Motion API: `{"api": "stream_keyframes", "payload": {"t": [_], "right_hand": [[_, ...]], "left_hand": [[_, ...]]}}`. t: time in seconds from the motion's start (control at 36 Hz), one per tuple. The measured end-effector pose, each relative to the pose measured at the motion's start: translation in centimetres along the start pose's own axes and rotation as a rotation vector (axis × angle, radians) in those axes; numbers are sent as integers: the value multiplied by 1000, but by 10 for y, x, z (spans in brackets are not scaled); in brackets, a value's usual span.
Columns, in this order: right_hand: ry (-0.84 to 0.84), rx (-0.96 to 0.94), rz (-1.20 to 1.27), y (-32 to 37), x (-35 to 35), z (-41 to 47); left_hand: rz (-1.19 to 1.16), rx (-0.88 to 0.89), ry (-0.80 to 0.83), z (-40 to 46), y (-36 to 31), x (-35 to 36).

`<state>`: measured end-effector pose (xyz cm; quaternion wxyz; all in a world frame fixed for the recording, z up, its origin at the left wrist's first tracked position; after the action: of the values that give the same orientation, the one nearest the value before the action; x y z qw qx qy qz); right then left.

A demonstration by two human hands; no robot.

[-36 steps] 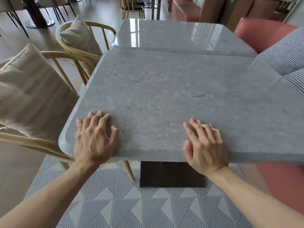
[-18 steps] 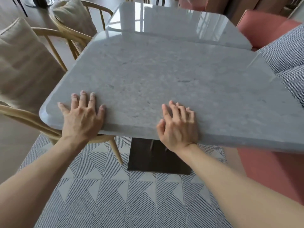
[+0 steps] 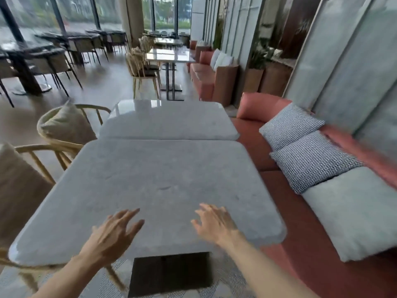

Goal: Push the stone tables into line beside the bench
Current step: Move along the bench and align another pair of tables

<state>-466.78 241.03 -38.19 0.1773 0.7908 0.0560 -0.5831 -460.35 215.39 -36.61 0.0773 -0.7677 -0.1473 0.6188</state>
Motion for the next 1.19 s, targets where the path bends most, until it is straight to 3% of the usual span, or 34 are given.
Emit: {"api": "stream_keyframes", "payload": {"t": [0.17,0.39,0.58,0.69,0.78,0.86,1.19], "right_hand": [[-22,117,9,-76,-35,-39],[-1,209,11,-168,-6,-51],[-24,171,-7,-221,52,-17],[-174,139,-120,-235,68,6],[-294,137,-107,-237,78,10],[-384,131,-70,-237,82,11],[-582,14,-61,-246,91,8]], "left_hand": [[20,123,-13,28,-101,11],[44,180,100,64,-183,90],[140,190,64,115,-207,183],[241,154,-83,124,-218,212],[290,176,-199,123,-218,217],[279,159,-211,122,-217,213],[240,164,-360,115,-219,219]]}}
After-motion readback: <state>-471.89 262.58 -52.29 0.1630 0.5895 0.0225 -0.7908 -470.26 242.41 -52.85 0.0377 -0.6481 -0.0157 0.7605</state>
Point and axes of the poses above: each hand's wrist, its own z-axis towards the middle knuckle, its own x-axis out of the palm, y = z × x, the point moved 4 cm from there along z, towards the middle knuckle, and after that the axes turned 4 degrees about z, right-handed, at the moved point
